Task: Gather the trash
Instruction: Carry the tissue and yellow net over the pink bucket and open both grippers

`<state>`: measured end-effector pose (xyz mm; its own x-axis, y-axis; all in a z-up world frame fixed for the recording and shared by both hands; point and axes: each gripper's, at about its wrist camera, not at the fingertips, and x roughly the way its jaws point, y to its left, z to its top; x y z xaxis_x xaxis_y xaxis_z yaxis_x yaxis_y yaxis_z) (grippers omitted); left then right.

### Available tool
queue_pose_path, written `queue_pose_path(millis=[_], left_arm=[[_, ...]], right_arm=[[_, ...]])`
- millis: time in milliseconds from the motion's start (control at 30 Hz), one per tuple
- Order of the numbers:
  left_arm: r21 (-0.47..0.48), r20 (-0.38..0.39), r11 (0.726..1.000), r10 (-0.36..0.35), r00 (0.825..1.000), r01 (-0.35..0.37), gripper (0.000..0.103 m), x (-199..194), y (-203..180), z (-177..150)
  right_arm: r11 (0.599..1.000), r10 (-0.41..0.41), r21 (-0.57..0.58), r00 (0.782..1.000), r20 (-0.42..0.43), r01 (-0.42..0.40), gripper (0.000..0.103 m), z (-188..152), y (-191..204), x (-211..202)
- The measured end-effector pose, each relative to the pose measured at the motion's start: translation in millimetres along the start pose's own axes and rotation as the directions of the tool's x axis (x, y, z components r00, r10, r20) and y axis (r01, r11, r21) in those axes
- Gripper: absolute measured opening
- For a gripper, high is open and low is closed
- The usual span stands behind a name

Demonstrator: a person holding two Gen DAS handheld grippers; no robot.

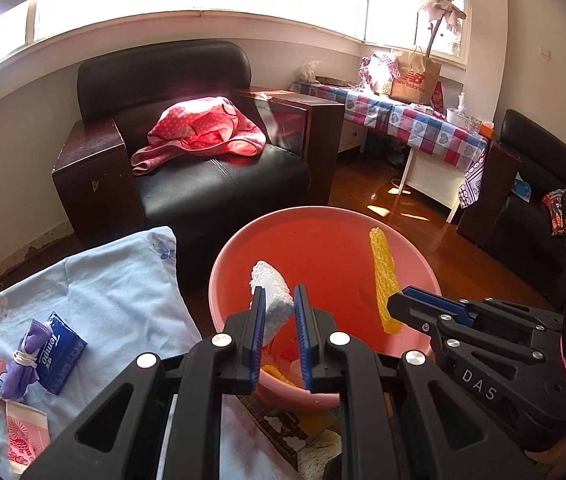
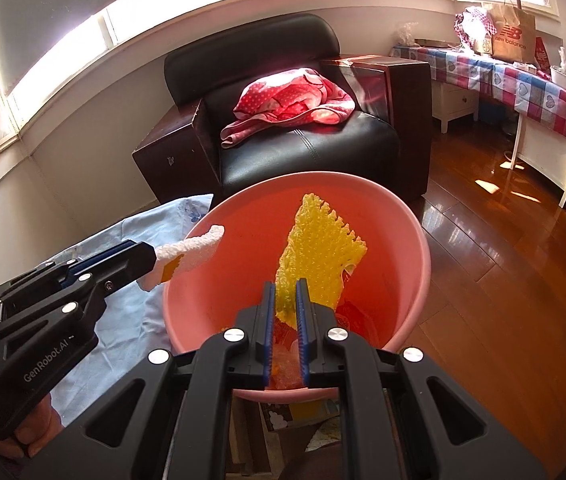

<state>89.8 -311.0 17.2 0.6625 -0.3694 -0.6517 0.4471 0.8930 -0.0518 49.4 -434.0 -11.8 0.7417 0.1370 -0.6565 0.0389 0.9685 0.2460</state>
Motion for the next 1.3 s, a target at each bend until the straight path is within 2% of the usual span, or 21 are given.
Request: queue_pose_path(millis=[233, 500, 567, 600, 700, 767, 1000, 1167, 1300], left_arm=[[-0.007, -0.043, 1.0, -0.003, 0.999, 0.003, 0.014, 24, 1, -3], [-0.01, -0.063, 1.0, -0.016, 0.998, 0.016, 0.015, 33, -2, -3], [-0.017, -0.058, 1.0, -0.017, 0.998, 0.016, 0.016, 32, -1, -2], [-0.019, -0.058, 1.0, -0.021, 0.998, 0.02, 0.018, 33, -1, -1], [-0.02, -0.052, 1.0, -0.018, 0.998, 0.017, 0.026, 31, -2, -1], [-0.018, -0.043, 1.0, -0.017, 0.999, 0.016, 0.035, 29, -4, -1], [-0.018, -0.019, 1.0, -0.02, 1.0, 0.019, 0.035, 17, -6, -1], [-0.019, 0.011, 1.0, -0.019, 1.0, 0.019, 0.041, 3, -5, 0], [-0.014, 0.041, 1.0, -0.018, 0.999, 0.019, 0.041, -9, -6, 1]], right_arm=[[1.0, -0.022, 0.012, 1.0, -0.02, 0.023, 0.011, 0, -8, 13], [0.999, -0.036, 0.036, 0.997, -0.07, 0.038, 0.011, -2, -13, 26], [0.998, -0.027, 0.047, 0.996, -0.08, 0.031, 0.013, -2, -15, 28], [0.998, -0.027, 0.05, 0.996, -0.081, 0.032, 0.021, -2, -15, 28], [0.999, -0.02, 0.048, 0.997, -0.068, 0.024, 0.034, -3, -16, 26], [0.999, -0.021, 0.047, 0.998, -0.064, 0.025, 0.035, -3, -16, 25], [0.999, -0.025, 0.039, 0.999, -0.048, 0.027, 0.035, -3, -13, 16], [0.999, -0.027, 0.03, 0.999, -0.036, 0.028, 0.035, -4, -9, 7], [0.999, -0.027, 0.026, 0.999, -0.021, 0.027, 0.035, -4, -6, -2]])
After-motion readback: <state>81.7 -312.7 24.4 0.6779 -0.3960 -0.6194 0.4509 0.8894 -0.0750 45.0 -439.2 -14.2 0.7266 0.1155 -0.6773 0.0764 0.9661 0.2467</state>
